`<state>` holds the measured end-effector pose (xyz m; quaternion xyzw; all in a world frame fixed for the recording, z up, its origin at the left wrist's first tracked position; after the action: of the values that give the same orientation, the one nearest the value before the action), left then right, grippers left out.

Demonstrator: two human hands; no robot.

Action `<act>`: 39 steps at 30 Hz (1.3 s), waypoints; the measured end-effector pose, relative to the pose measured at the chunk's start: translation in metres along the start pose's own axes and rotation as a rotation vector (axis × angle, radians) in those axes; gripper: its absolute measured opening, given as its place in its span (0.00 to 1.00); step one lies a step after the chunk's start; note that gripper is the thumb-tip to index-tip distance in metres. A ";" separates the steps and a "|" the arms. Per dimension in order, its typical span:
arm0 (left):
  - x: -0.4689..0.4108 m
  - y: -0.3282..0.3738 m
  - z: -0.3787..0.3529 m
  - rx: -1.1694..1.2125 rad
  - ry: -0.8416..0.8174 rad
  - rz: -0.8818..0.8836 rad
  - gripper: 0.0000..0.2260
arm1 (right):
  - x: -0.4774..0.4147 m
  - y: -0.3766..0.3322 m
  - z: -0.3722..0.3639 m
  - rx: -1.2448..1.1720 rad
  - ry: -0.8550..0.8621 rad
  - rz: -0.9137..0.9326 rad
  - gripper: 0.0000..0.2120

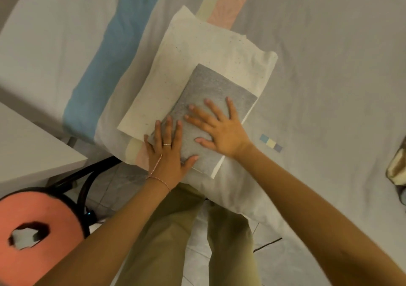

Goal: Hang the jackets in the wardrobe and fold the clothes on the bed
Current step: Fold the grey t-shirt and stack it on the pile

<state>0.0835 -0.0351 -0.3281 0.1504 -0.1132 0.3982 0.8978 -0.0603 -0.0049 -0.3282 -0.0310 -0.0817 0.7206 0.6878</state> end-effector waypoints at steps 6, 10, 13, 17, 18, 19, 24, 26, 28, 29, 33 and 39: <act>0.000 0.000 -0.003 0.030 -0.060 0.056 0.46 | -0.001 0.108 0.006 -0.185 -0.238 -0.615 0.30; -0.005 0.004 0.022 0.003 0.030 0.071 0.39 | -0.021 0.065 0.037 -0.031 0.068 -0.366 0.29; -0.006 0.002 0.018 0.006 0.067 0.045 0.36 | -0.035 -0.008 0.029 -0.044 0.088 0.187 0.26; -0.005 -0.010 0.000 0.109 0.025 0.097 0.41 | -0.056 -0.010 0.005 -0.091 -0.038 0.259 0.27; -0.004 -0.010 -0.003 0.119 0.010 0.097 0.41 | -0.060 -0.003 0.003 -0.123 -0.048 0.227 0.27; -0.004 -0.009 -0.004 0.126 -0.003 0.097 0.42 | -0.064 0.005 0.003 -0.142 -0.053 0.187 0.28; -0.005 -0.010 0.003 0.173 -0.030 0.062 0.37 | -0.071 0.051 0.014 -0.178 -0.021 -0.236 0.31; -0.005 -0.009 0.011 0.204 -0.027 0.073 0.36 | -0.049 0.073 0.021 -0.282 0.073 -0.522 0.31; -0.006 -0.009 0.020 0.200 -0.013 0.073 0.35 | -0.006 0.085 0.031 -0.390 0.245 -0.813 0.33; -0.010 -0.011 0.027 0.171 0.021 0.049 0.35 | 0.018 0.083 0.036 -0.441 0.359 -0.964 0.36; -0.042 -0.046 0.038 0.191 -0.064 0.195 0.55 | 0.079 0.055 0.004 -0.989 0.457 -1.318 0.43; -0.098 -0.070 0.041 0.311 -0.323 0.313 0.72 | 0.077 0.033 -0.019 -1.488 0.250 -1.312 0.34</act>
<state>0.0682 -0.1616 -0.3343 0.3288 -0.2144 0.5157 0.7616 -0.0935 0.0715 -0.3469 -0.4780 -0.4400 -0.0446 0.7589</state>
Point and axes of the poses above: each hand's wrist, its own x-axis away from the middle knuckle, its own z-axis out of the back of the hand, y = z × x, the point moved 7 cm from there along -x, towards the middle knuckle
